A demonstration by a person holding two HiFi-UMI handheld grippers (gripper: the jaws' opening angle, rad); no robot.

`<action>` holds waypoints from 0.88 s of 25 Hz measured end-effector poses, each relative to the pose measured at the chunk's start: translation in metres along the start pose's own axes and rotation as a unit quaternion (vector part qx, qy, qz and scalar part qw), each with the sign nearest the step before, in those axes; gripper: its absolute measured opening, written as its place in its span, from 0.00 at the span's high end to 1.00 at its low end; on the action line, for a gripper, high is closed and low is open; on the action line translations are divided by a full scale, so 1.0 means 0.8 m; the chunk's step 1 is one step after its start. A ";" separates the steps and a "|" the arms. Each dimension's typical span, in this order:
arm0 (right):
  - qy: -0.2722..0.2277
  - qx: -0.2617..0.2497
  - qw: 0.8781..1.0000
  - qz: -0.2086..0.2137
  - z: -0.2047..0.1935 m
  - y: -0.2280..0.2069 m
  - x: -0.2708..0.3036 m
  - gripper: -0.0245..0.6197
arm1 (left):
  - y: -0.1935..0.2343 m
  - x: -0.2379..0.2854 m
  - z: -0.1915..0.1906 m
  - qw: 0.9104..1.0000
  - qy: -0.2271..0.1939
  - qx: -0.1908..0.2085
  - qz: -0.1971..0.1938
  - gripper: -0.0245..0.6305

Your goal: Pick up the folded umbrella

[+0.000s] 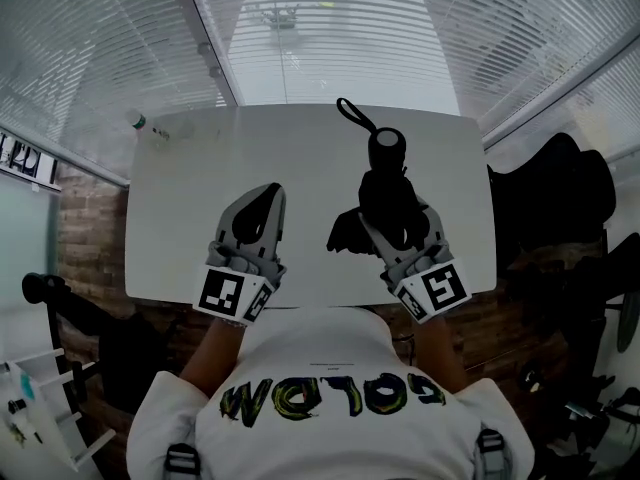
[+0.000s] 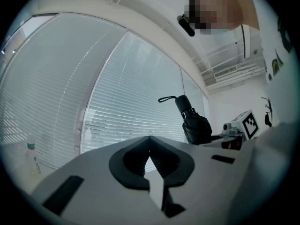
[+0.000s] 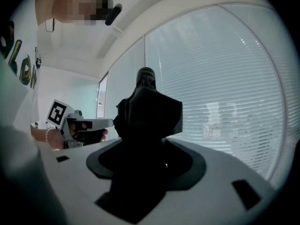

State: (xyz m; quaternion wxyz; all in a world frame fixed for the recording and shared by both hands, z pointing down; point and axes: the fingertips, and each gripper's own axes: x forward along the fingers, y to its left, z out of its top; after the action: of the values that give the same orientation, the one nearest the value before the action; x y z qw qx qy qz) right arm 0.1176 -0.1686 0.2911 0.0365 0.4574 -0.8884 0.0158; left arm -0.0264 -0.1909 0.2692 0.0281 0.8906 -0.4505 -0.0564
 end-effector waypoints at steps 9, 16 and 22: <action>0.002 -0.005 1.000 -0.007 0.002 -0.007 -0.002 0.56 | -0.003 0.006 0.001 1.000 0.002 0.002 -0.003 0.95; 0.000 -0.007 1.000 -0.005 0.006 -0.013 0.001 0.56 | -0.003 0.014 -0.003 1.000 0.004 0.000 -0.003 0.95; 0.001 -0.006 1.000 -0.005 0.008 -0.023 -0.002 0.56 | -0.009 0.022 -0.002 1.000 0.005 0.000 -0.003 0.95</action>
State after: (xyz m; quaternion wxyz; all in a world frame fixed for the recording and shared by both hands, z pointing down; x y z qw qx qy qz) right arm 0.1332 -0.1787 0.2849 0.0406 0.4620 -0.8859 0.0108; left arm -0.0100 -0.2004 0.2690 0.0302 0.8923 -0.4475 -0.0517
